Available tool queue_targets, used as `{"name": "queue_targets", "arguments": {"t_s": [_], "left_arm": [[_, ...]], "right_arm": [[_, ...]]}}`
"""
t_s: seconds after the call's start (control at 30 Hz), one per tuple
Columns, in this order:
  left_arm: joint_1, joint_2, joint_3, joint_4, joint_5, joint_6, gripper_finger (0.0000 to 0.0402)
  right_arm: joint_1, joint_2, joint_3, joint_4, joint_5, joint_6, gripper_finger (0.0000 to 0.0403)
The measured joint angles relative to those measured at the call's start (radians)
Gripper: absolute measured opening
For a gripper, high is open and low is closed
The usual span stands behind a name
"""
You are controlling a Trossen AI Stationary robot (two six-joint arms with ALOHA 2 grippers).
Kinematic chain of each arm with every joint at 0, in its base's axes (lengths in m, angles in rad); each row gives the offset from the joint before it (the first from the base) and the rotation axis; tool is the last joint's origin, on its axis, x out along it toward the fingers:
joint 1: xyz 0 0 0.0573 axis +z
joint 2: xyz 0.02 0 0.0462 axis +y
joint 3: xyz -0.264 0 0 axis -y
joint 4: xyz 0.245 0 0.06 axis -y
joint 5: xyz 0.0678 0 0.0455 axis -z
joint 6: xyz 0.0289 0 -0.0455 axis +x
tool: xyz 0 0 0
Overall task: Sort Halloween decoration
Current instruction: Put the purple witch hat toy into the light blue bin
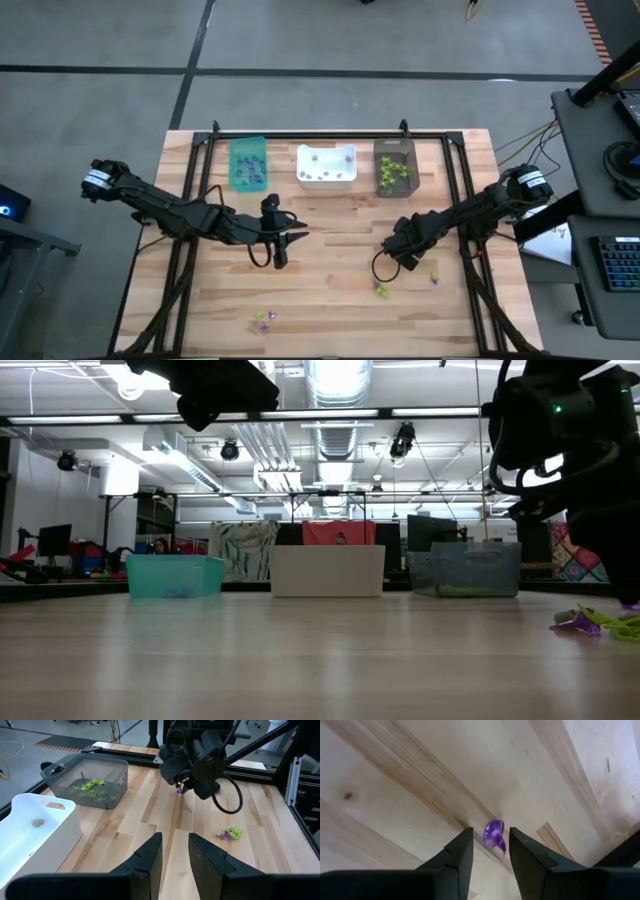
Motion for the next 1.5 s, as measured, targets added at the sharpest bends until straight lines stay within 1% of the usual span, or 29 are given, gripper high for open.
{"name": "queue_targets", "arguments": {"t_s": [0.47, 0.67, 0.77, 0.93, 1.03, 1.2, 1.4, 1.5], "left_arm": [[0.000, 0.000, -0.001, 0.000, 0.000, 0.000, 0.0078], [0.000, -0.001, -0.001, 0.001, 0.000, 0.000, 0.0078], [0.000, -0.010, -0.001, 0.003, 0.000, 0.004, 0.0078], [-0.008, -0.048, -0.001, 0.011, 0.000, 0.040, 0.0078], [-0.021, -0.086, -0.001, 0.011, 0.000, 0.067, 0.0078], [-0.050, -0.161, -0.001, 0.012, 0.000, 0.120, 0.0078], [-0.054, -0.218, -0.001, 0.006, 0.000, 0.179, 0.0078], [-0.054, -0.238, -0.001, 0.000, -0.001, 0.197, 0.0078]], "right_arm": [[0.000, 0.001, -0.004, 0.001, -0.004, 0.014, 0.0014], [0.000, -0.007, -0.001, -0.003, -0.004, 0.017, 0.0009], [0.000, -0.035, 0.021, -0.004, -0.002, 0.013, 0.0009], [0.000, -0.094, 0.081, 0.039, 0.062, 0.001, 0.0009], [-0.008, -0.124, 0.112, 0.173, 0.101, -0.050, 0.0009], [-0.060, -0.121, 0.145, 0.531, 0.123, -0.240, 0.0009], [-0.164, -0.027, 0.212, 0.961, 0.130, -0.514, 0.0009], [-0.210, 0.053, 0.286, 1.110, 0.128, -0.635, 0.0009]]}}
